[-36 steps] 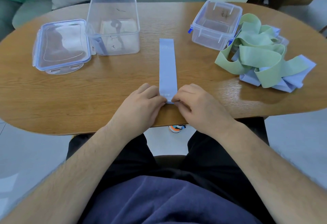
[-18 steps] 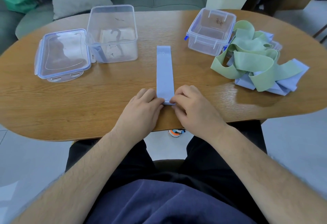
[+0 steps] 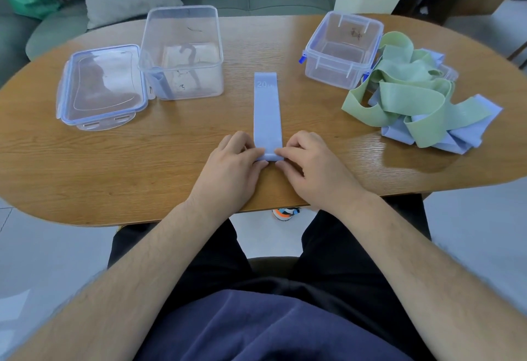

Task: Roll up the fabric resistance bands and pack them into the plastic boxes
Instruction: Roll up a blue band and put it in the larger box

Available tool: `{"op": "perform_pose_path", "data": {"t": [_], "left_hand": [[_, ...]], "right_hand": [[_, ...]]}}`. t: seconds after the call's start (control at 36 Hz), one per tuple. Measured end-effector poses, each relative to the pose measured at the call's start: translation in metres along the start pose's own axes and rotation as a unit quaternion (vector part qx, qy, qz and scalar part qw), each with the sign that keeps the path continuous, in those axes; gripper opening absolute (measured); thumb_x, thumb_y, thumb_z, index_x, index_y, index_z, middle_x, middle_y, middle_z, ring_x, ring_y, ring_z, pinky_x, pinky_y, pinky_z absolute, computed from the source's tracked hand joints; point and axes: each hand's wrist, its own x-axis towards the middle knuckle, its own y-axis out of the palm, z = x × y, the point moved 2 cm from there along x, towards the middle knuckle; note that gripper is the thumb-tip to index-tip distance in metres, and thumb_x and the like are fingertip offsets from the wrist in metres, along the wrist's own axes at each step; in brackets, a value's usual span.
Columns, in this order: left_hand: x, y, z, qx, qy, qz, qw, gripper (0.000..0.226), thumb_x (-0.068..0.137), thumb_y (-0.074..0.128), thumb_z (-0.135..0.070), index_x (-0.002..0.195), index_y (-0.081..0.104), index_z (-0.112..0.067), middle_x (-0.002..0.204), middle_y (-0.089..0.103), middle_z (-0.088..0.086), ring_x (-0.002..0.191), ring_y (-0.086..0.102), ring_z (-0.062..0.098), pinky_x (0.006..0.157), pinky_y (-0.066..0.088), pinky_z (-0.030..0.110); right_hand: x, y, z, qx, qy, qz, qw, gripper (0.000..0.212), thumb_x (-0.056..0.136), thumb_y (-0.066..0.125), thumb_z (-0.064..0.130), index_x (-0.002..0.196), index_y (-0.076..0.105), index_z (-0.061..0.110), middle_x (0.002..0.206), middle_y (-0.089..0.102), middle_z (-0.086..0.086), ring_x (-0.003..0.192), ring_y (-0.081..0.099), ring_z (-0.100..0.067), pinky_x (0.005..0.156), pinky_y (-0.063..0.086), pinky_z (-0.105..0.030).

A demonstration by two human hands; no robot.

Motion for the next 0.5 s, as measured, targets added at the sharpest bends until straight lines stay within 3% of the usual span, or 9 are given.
{"op": "perform_pose_path", "data": {"t": [0.17,0.28,0.42,0.5], "left_hand": [[0.002,0.001,-0.002,0.001,0.014,-0.005,1.000,0.015,0.094,0.063,-0.013,0.097,0.073,-0.002,0.087,0.058,0.012,0.076,0.055,0.032,0.075,0.044,0.036],[-0.003,-0.003,-0.003,0.005,0.046,0.003,0.999,0.013,0.094,0.063,-0.010,0.095,0.072,-0.002,0.082,0.055,0.012,0.072,0.054,0.033,0.072,0.044,0.040],[-0.006,-0.008,-0.005,0.005,0.072,0.039,0.997,0.017,0.098,0.053,-0.013,0.099,0.068,-0.004,0.082,0.054,0.009,0.074,0.052,0.030,0.070,0.048,0.045],[-0.004,-0.007,-0.005,0.003,0.069,0.034,0.997,0.018,0.098,0.053,-0.013,0.096,0.069,-0.005,0.083,0.055,0.009,0.075,0.053,0.031,0.069,0.050,0.045]], "right_hand": [[-0.001,0.000,0.000,0.023,0.021,-0.017,0.999,0.021,0.095,0.065,0.014,0.112,0.074,0.005,0.098,0.061,-0.006,0.094,0.057,-0.022,0.086,0.047,-0.029],[-0.005,-0.005,0.005,0.030,0.014,0.003,0.999,0.021,0.094,0.066,0.013,0.113,0.074,0.006,0.097,0.062,-0.005,0.090,0.057,-0.018,0.082,0.041,-0.018],[-0.008,-0.010,0.008,0.050,0.010,0.022,0.998,0.014,0.095,0.065,0.015,0.109,0.069,0.014,0.095,0.059,0.003,0.086,0.053,-0.006,0.079,0.047,-0.022],[-0.008,-0.010,0.007,0.041,0.003,0.025,0.999,0.009,0.095,0.066,0.015,0.103,0.070,0.014,0.095,0.059,0.002,0.089,0.055,-0.011,0.080,0.047,-0.024]]}}
